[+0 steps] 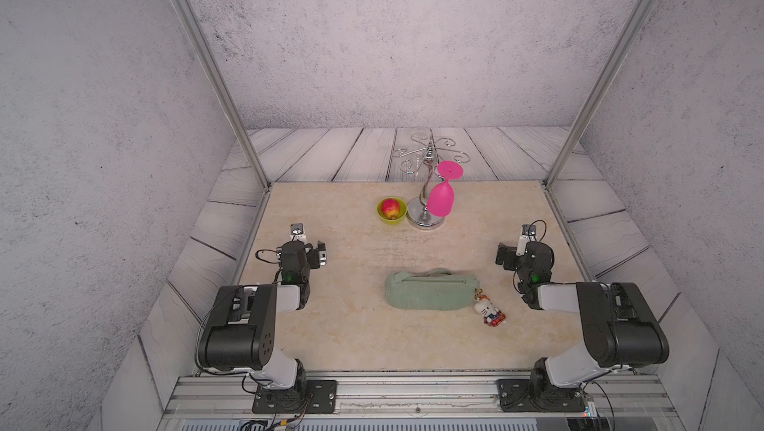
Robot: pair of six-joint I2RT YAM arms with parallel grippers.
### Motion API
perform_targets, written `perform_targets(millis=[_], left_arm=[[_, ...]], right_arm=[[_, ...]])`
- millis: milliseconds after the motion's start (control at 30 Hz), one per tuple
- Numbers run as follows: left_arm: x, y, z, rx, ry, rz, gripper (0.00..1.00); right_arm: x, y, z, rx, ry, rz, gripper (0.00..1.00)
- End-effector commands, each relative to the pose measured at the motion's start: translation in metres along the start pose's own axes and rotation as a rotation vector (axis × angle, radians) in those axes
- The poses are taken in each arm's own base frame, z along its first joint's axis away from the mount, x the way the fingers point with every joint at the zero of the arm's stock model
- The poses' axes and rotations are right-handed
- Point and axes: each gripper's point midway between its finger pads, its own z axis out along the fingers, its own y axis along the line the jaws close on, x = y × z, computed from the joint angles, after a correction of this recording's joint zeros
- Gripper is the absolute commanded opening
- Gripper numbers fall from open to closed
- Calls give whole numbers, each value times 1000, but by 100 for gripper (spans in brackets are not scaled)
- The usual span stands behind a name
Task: Remove the decoration from the bag
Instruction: Move the bag to the center of the board.
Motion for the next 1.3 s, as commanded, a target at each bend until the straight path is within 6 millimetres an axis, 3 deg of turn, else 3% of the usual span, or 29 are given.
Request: perform_targets(millis=[0,67,133,233,300,467,533,667,800,967,1267], left_arm=[[-22,-1,-2,5,-7,11,99],[-35,10,-11,-53,60,-6,99],[-60,24,-23,-125,52,-97,99],[-87,17,-42,-85,117,-224,99],[-89,9,-58,-56,231,-317,99],[-77,-44,-104,115,359,-431,100],[-77,-63,-126,177,366,-437,100],[-72,-92,-167,284,406,-468,100],[-69,-103,-198,338,406,-510,99],[-54,-119,-211,394,447,-541,99],[-23,-161,-199,490,522,-514,99]], right_arm=[[-29,1,-7,0,-70,-2,99],[-38,-2,-18,7,16,2,99],[-64,-7,-33,29,25,127,99],[-77,-9,-49,45,77,361,99],[-78,7,-58,-35,157,436,99],[-58,64,-91,-351,357,513,94],[-51,76,-106,-430,391,548,91],[-35,88,-138,-520,447,586,89],[-22,90,-162,-543,474,593,89],[-9,96,-179,-584,505,622,88],[2,121,-184,-615,570,596,87]])
